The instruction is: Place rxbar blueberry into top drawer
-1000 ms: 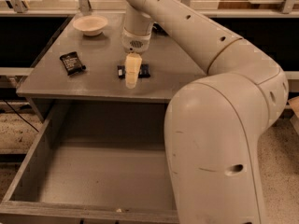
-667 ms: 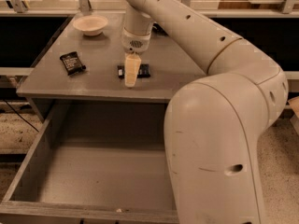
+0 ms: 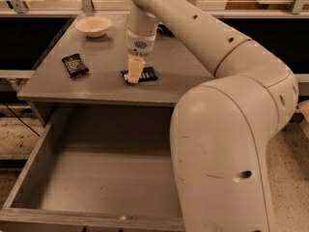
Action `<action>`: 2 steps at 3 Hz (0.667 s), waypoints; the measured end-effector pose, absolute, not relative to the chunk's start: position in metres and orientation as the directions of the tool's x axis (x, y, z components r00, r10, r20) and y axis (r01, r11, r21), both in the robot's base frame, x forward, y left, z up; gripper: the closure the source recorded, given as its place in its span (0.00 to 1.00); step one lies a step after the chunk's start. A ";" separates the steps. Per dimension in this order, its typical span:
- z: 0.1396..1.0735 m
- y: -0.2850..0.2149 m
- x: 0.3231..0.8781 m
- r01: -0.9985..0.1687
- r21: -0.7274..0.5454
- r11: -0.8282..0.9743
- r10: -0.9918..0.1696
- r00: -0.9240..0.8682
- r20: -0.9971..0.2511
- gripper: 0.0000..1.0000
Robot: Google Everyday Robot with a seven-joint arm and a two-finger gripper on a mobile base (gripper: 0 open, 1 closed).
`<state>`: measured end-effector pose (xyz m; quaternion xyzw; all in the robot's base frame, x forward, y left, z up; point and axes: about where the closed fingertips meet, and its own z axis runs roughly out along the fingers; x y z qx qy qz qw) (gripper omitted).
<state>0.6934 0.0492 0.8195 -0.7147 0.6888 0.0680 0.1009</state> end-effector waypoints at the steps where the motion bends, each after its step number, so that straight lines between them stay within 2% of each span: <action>1: 0.820 0.049 0.693 -0.998 -0.051 -0.031 -0.971 0.042 -0.236 0.93; 2: 0.820 0.049 0.693 -0.998 -0.051 -0.031 -0.971 0.042 -0.236 1.00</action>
Offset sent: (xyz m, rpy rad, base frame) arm 0.0000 0.0000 0.0000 0.0000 0.0000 0.0000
